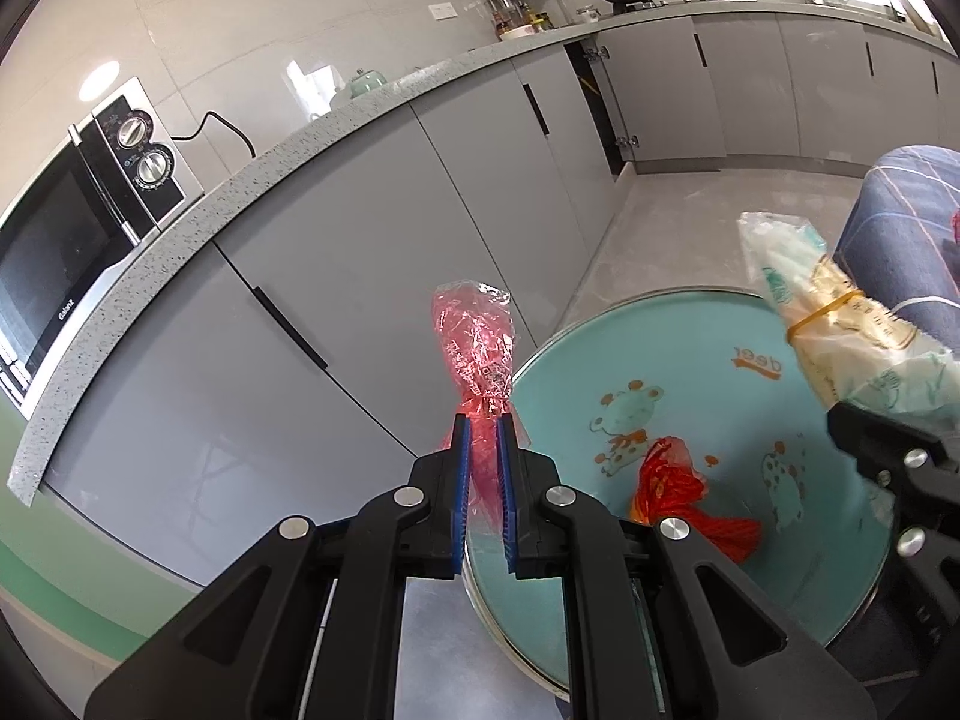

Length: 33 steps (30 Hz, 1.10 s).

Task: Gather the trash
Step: 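Open both grippers to drop the clear and pink bags into the wastebasket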

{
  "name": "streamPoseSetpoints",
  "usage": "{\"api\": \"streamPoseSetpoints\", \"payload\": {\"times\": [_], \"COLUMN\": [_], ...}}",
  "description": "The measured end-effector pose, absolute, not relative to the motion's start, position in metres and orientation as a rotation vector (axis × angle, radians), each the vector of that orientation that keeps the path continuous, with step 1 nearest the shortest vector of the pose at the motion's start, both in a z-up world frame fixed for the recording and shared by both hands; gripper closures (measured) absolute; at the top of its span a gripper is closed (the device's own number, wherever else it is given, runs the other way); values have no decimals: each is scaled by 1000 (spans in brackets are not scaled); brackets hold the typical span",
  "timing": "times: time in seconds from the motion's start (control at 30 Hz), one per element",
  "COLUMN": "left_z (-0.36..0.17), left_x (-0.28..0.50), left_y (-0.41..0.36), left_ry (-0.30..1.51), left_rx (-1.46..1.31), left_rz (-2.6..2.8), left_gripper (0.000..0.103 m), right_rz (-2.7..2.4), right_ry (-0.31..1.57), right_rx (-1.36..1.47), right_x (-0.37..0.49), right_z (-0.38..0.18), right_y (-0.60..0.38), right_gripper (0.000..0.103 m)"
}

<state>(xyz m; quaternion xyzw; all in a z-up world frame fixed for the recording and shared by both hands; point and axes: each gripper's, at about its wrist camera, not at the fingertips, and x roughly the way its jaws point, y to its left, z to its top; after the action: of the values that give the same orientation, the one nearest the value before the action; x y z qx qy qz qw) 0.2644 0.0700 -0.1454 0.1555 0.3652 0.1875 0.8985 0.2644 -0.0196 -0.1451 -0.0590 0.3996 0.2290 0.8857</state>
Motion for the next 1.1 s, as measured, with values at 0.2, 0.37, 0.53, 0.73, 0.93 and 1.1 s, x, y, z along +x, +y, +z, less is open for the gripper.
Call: {"api": "streamPoseSetpoints", "payload": {"times": [0.2, 0.37, 0.53, 0.73, 0.93, 1.1], "left_z": [-146, -143, -140, -133, -121, -111], "left_x": [264, 263, 260, 255, 247, 240], "left_y": [67, 67, 63, 61, 56, 44], "left_ry": [757, 744, 726, 705, 673, 663], "left_rx": [323, 326, 338, 341, 328, 291], "left_rz": [378, 394, 402, 419, 434, 387], "left_gripper": [90, 64, 49, 36, 23, 14], "right_rz": [481, 453, 442, 422, 389, 354], "right_ry": [818, 808, 798, 789, 766, 731], "right_rx": [-113, -81, -87, -74, -60, -63], "right_x": [262, 262, 257, 247, 232, 214], "right_z": [-143, -141, -138, -133, -117, -98], "right_y": [-21, -33, -37, -48, -64, -78], "right_gripper": [54, 44, 41, 37, 34, 32]}}
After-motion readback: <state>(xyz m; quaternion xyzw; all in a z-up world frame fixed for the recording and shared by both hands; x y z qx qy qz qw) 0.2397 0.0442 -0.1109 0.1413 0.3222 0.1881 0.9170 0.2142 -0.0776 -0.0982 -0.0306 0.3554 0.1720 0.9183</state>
